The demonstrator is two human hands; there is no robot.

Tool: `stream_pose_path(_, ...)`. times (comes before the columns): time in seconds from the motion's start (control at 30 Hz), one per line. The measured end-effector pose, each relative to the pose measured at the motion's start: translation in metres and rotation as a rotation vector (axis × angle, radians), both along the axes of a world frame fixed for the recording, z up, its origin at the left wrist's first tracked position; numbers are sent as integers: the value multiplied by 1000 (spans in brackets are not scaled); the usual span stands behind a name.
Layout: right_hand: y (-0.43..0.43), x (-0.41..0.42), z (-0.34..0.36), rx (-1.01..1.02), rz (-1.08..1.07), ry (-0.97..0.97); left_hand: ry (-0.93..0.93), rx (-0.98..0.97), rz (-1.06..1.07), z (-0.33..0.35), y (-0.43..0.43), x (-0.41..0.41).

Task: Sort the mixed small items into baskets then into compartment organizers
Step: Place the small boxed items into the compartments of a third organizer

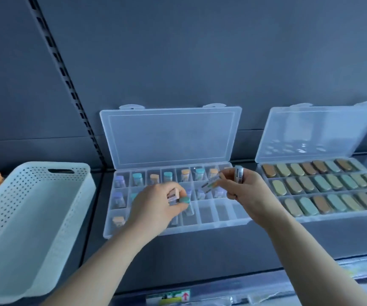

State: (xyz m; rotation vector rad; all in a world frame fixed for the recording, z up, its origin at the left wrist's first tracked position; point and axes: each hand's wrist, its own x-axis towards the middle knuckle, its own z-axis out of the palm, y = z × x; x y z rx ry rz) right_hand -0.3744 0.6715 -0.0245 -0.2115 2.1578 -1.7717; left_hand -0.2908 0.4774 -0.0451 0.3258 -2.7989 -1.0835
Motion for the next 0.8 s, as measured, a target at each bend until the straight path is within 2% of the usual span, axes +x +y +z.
stream_pose_path(0.13, 13, -7, -6, 84, 25, 40, -87, -233, -6, -9, 19, -6)
stream_pose_path(0.4, 20, -13, -19, 208, 134, 130, -174, -389, -38, -14, 30, -10)
stream_pose_path(0.53, 20, -14, -25, 217, 185, 143, -179, -305, 0, -13, 27, -8)
stream_pose_path(0.7, 11, -9, -39, 374, 320, 270, -146, -136, 69, -9, 23, -8)
stream_pose_path(0.8, 5, -5, -48, 542, 394, 355, -120, 23, 85, -5, 23, -5)
